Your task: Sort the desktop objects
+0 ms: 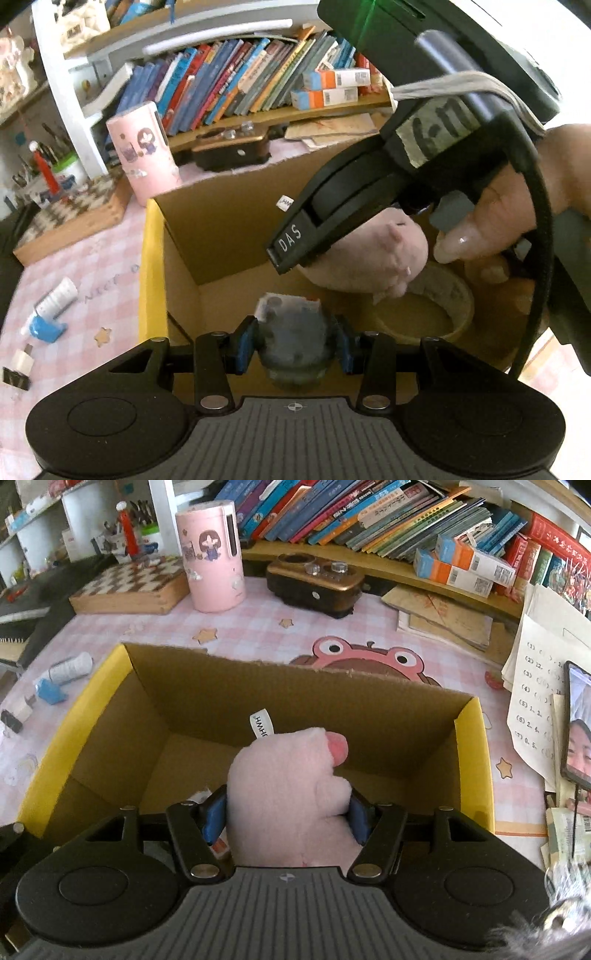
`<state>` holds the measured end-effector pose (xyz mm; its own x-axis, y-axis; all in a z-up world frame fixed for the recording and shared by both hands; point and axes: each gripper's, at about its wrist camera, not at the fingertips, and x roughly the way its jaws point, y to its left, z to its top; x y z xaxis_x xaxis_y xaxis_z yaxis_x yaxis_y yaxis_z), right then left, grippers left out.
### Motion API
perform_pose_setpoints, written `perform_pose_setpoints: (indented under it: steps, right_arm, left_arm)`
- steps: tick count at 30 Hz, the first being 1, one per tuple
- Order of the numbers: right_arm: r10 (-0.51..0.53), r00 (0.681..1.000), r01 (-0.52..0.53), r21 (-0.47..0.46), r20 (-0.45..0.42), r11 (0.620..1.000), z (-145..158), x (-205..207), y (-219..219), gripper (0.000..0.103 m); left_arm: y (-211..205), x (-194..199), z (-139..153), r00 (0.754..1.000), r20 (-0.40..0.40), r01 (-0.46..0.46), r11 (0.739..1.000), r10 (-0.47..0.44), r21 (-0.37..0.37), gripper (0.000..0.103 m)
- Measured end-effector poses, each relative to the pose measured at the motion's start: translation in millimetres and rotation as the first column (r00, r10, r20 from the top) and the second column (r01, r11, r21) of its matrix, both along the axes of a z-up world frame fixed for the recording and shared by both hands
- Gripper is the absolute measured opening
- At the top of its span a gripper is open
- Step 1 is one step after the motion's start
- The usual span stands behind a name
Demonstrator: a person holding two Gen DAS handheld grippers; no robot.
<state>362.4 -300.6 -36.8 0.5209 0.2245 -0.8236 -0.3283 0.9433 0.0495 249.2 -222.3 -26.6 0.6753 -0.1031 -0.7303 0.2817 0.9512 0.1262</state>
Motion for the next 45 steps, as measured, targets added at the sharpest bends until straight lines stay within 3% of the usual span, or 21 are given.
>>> perform_pose_setpoints:
  steps: [1,4,10,18,25,35,40,45]
  right_arm:
    - [-0.005,1.000,0.005,0.020,0.011,1.000,2.3,-0.8,-1.2,0.063]
    - [-0.032,0.997,0.025,0.112,0.070,0.993,15.0,-7.2,-10.0,0.080]
    - [-0.100,0.985,0.071,0.198,0.138,0.978,42.9,-22.3,-23.5,0.082]
    - [-0.201,0.947,0.129,0.276,0.251,0.952,75.3,-74.1,-46.5,0.082]
    - [-0.229,0.902,0.143,0.248,0.366,0.958,92.0,-140.4,-46.1,0.082]
    - [-0.300,0.838,0.229,0.205,0.456,0.952,96.1,-223.9,-19.9,0.082]
    - [-0.361,0.842,0.296,0.215,0.402,0.931,78.8,-258.1,-1.8,0.082]
    - [-0.413,0.845,0.367,0.192,0.341,0.910,57.5,-289.7,23.0,0.082]
  left_arm:
    - [0.4,-1.5,2.2,1.000,0.012,0.006,1.000,-0.006,0.001,0.045]
    - [2.3,-6.3,9.8,0.998,0.059,0.010,1.000,-0.010,-0.004,0.054]
    - [2.4,-21.4,32.6,0.986,0.169,0.010,1.000,-0.008,-0.013,0.069]
    - [24.6,-59.4,65.4,0.953,0.299,-0.029,0.998,0.044,-0.057,0.085]
    - [61.2,-91.8,81.3,0.940,0.329,-0.057,0.992,0.090,-0.110,0.085]
    - [126.4,-141.3,90.4,0.927,0.339,-0.108,0.980,0.160,-0.168,0.086]
    - [154.1,-161.9,81.0,0.919,0.348,-0.137,0.977,0.186,-0.160,0.092]
    - [183.0,-178.5,66.8,0.934,0.308,-0.136,0.979,0.178,-0.154,0.092]
